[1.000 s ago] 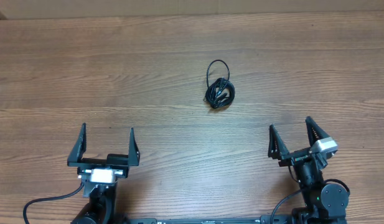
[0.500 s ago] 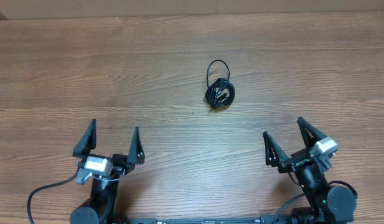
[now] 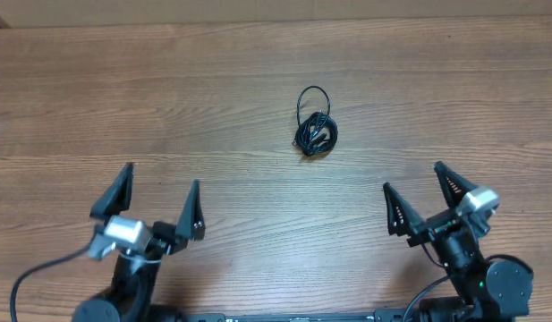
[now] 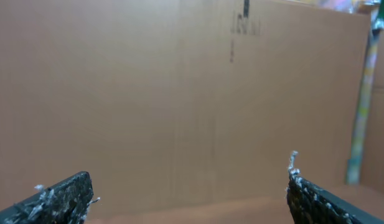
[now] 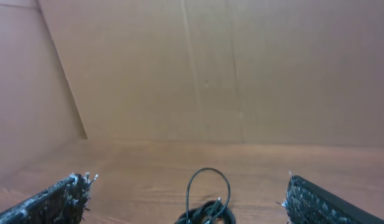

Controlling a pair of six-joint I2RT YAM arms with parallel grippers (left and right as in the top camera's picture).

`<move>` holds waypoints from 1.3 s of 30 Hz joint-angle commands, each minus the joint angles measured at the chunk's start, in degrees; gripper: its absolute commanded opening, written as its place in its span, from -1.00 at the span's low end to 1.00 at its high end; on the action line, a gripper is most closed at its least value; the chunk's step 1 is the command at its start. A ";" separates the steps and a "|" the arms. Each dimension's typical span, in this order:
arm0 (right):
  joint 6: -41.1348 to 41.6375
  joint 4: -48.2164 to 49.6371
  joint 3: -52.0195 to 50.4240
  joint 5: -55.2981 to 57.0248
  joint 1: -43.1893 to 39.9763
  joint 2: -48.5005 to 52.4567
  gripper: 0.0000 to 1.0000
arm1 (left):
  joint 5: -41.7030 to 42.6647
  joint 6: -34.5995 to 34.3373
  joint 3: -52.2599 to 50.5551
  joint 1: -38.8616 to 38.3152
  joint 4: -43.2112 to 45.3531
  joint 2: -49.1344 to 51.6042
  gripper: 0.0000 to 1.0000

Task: Untangle cables

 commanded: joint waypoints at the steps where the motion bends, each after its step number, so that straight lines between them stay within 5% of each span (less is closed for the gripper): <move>1: 0.28 -1.92 5.60 -0.13 -0.11 4.85 1.00 | 3.80 -0.63 4.70 0.22 -1.62 5.46 0.99; 12: -1.14 -10.78 21.92 -10.32 -0.11 26.18 0.99 | 15.41 -0.55 18.05 0.22 -14.36 29.51 0.99; 20: -0.66 -9.90 23.58 -13.64 -0.11 40.37 1.00 | 31.26 -0.70 21.05 0.22 -15.02 46.05 0.99; 26: 4.46 -4.70 23.56 -14.67 -0.11 50.60 1.00 | 32.83 -1.60 21.05 0.22 -15.19 55.56 0.99; 39: 19.32 -2.80 23.47 -14.69 -0.11 62.62 1.00 | 32.81 -16.24 21.05 0.22 -15.10 67.56 0.99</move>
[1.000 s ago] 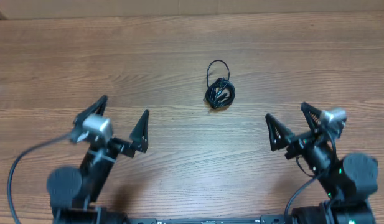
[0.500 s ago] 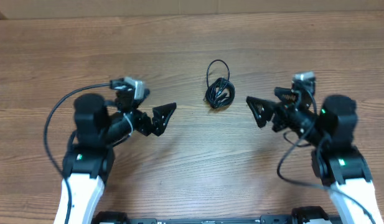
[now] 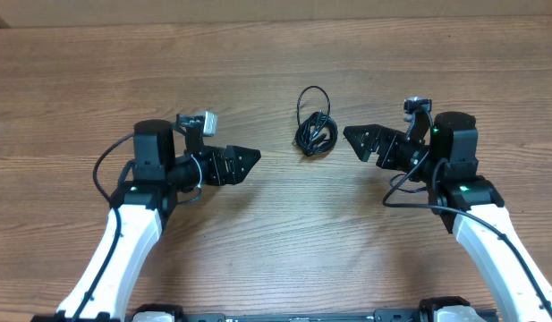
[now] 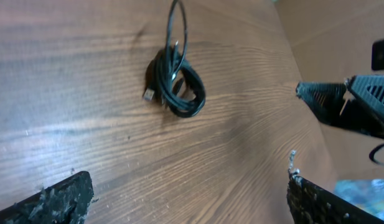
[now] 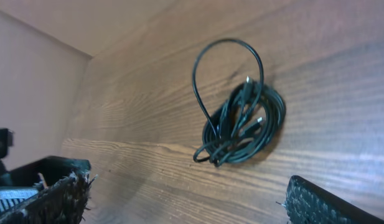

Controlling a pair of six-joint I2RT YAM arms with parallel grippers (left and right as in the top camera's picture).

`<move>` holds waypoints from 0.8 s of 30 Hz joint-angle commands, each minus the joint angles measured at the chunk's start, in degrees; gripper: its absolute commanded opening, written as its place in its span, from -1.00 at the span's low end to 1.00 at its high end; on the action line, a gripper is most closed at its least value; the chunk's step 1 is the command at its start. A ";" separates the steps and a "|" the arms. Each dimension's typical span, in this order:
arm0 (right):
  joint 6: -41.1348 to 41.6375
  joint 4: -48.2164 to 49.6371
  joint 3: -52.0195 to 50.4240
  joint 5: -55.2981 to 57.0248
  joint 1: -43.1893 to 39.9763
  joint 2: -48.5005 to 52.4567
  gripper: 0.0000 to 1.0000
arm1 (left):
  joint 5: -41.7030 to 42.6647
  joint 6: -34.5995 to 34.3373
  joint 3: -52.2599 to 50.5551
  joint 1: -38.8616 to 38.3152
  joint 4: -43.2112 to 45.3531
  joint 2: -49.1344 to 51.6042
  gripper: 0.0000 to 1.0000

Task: Untangle cables

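Note:
A tangled black cable bundle [image 3: 314, 131] with one loop sticking out lies on the wooden table [image 3: 276, 241], slightly beyond its middle. My left gripper [image 3: 244, 164] hovers left of the bundle, pointing at it, jaws wide open and empty. My right gripper [image 3: 360, 143] hovers just right of the bundle, also open and empty. The left wrist view shows the cable [image 4: 176, 81] ahead of the left gripper [image 4: 188, 202], with small plugs showing in the coil. In the right wrist view the cable [image 5: 241, 124] lies ahead of the right gripper [image 5: 185, 208].
Bare wood grain surrounds the bundle on all sides. A brown cardboard wall [image 5: 30, 93] stands beyond the table. The opposite arm's gripper [image 4: 347, 109] shows at the right of the left wrist view.
Both arms have left their raised poses at the near edge and now reach over the table, grippers lowered on either side of the cable bundle. The cable has not moved.

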 commanded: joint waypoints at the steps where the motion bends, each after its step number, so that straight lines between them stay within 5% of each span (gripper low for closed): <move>1: 3.67 -0.15 0.79 -0.55 -0.11 1.07 1.00 | 1.27 -3.85 1.62 0.22 0.50 2.16 0.99; 4: 3.67 -0.13 0.76 -0.50 -0.11 1.55 1.00 | 1.16 -4.09 1.62 0.22 0.70 3.50 0.86; 6: 3.65 -0.13 0.76 -0.48 -0.11 1.55 1.00 | 1.03 -4.26 1.60 0.22 0.63 3.91 0.99; 24: 3.65 -0.15 0.76 0.81 -0.11 1.55 0.99 | 0.57 -4.22 1.60 0.22 0.63 4.22 0.98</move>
